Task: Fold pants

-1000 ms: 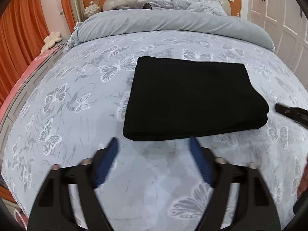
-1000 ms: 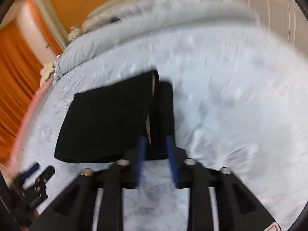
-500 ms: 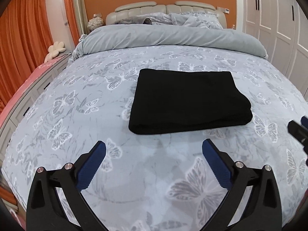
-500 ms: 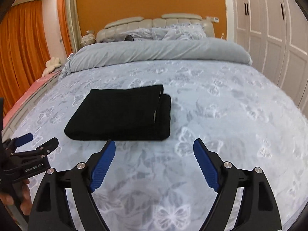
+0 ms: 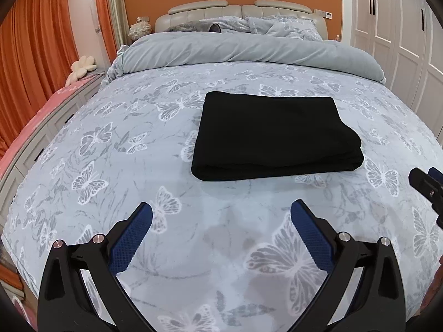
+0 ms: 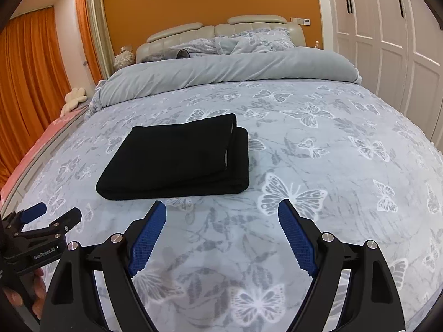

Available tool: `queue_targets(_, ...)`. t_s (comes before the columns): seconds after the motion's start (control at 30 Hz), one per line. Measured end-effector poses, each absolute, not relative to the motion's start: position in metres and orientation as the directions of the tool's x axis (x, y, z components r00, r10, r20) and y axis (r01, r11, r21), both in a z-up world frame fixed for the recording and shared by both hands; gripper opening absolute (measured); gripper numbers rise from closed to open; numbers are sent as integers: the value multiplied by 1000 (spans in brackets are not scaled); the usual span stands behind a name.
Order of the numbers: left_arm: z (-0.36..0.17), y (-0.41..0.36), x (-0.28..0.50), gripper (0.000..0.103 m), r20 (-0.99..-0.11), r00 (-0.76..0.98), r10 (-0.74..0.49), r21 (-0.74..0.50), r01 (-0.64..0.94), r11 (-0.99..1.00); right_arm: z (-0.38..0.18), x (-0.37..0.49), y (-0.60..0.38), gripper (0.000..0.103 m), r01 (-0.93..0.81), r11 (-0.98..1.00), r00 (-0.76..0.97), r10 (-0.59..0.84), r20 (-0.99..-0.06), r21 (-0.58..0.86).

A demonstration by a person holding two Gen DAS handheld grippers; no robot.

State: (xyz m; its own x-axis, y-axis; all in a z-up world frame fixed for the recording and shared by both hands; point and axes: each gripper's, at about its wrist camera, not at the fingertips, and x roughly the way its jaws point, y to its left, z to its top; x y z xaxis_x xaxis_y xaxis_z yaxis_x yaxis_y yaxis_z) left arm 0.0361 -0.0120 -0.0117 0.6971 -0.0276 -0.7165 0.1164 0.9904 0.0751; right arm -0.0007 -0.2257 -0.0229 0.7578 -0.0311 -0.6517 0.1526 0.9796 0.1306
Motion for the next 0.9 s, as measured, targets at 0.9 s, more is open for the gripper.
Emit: queue_targets(0.9,-13,-14,38,98,-718,696,-22,79,112,991,-25,-1,-216,81,148,980,761,-27,-648,133)
